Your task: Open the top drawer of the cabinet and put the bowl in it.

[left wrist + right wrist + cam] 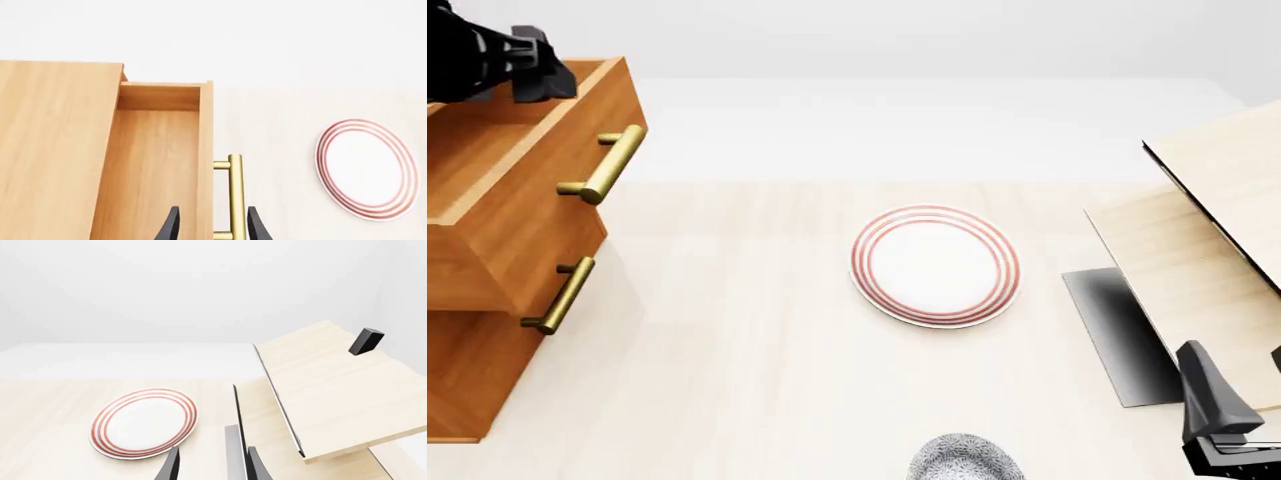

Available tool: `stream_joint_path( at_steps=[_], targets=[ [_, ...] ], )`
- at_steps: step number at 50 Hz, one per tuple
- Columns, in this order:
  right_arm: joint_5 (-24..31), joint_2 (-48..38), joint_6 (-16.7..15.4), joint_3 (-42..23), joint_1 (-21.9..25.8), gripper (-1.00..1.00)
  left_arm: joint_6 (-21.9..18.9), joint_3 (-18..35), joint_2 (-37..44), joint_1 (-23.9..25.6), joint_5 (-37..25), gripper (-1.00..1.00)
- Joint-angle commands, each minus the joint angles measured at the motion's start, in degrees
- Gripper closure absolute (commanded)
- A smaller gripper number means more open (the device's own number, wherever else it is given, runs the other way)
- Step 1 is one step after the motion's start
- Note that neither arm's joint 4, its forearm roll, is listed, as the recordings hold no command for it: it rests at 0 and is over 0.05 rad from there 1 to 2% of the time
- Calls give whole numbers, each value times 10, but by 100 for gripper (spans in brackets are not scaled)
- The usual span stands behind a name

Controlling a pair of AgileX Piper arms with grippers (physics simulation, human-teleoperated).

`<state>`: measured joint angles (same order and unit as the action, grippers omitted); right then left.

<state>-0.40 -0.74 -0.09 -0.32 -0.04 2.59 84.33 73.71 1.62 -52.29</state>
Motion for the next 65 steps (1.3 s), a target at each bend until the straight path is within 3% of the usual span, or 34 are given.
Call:
stream_joint_path(
  at_steps=[1,34,65],
  targets=[
    [2,2,0,0,0,-100,4,-19,8,-1,11,-100],
    [2,2,0,0,0,-100,16,-77,34,19,62,-100],
    [2,2,0,0,0,-100,1,-67,51,76,61,-100]
  ],
)
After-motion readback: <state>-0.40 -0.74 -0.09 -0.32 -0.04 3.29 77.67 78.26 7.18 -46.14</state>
